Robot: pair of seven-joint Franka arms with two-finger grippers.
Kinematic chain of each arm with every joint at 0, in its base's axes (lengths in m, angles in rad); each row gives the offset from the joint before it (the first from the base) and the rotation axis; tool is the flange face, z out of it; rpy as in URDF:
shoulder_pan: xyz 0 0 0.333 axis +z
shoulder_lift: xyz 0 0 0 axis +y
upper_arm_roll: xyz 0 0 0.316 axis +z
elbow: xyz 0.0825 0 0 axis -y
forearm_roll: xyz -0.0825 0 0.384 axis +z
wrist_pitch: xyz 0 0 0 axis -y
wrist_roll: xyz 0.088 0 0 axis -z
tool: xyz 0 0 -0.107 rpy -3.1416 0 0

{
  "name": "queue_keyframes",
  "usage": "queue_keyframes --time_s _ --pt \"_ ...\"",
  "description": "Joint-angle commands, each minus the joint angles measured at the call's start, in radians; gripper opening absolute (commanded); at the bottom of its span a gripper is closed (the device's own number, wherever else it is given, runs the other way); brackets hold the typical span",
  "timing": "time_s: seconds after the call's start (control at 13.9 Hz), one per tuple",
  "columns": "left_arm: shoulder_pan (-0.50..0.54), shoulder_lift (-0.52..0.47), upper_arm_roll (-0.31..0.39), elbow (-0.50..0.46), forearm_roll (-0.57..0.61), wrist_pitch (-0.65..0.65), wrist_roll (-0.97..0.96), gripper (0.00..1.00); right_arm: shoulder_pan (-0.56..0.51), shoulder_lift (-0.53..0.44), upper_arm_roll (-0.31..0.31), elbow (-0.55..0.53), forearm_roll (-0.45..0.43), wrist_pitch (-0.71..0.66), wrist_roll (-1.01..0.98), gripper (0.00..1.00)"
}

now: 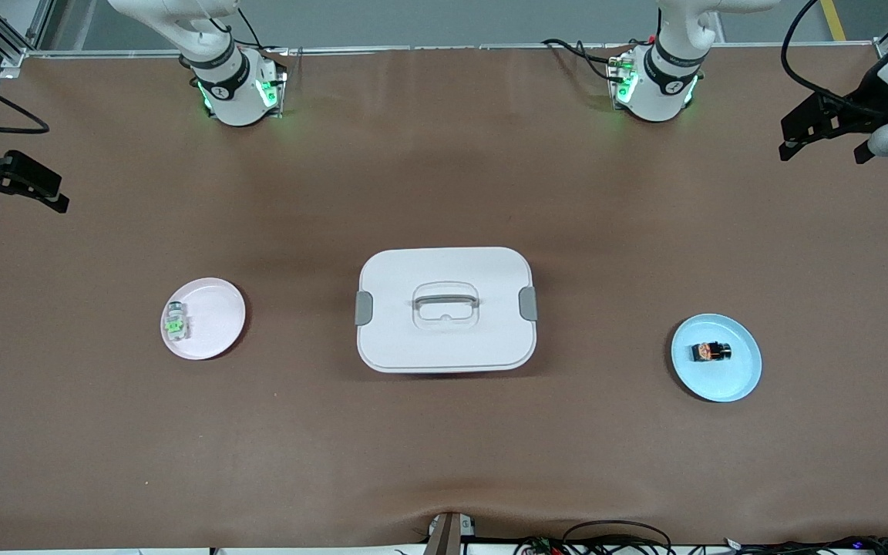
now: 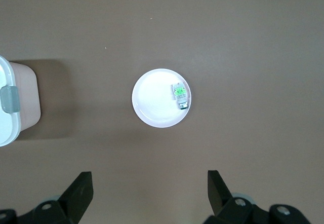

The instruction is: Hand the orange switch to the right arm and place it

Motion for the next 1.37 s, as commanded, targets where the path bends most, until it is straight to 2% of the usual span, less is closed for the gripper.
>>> queue_keyframes --time_s 0.0,1.08,1.29 --pt "-0.005 0.009 0.005 0.029 0.013 -0.031 -0.007 1.00 0.004 -0.031 0.000 -0.034 -0.003 0.013 0.004 1.00" --pt "-0.008 0.015 -0.004 0.017 0.032 -0.042 -0.013 1.00 0.004 -0.031 -0.002 -0.035 -0.003 0.013 0.004 1.00" --pt "-0.008 0.073 -0.005 0.017 0.032 0.007 -0.013 1.00 0.004 -0.031 0.000 -0.035 -0.005 0.013 0.004 1.00"
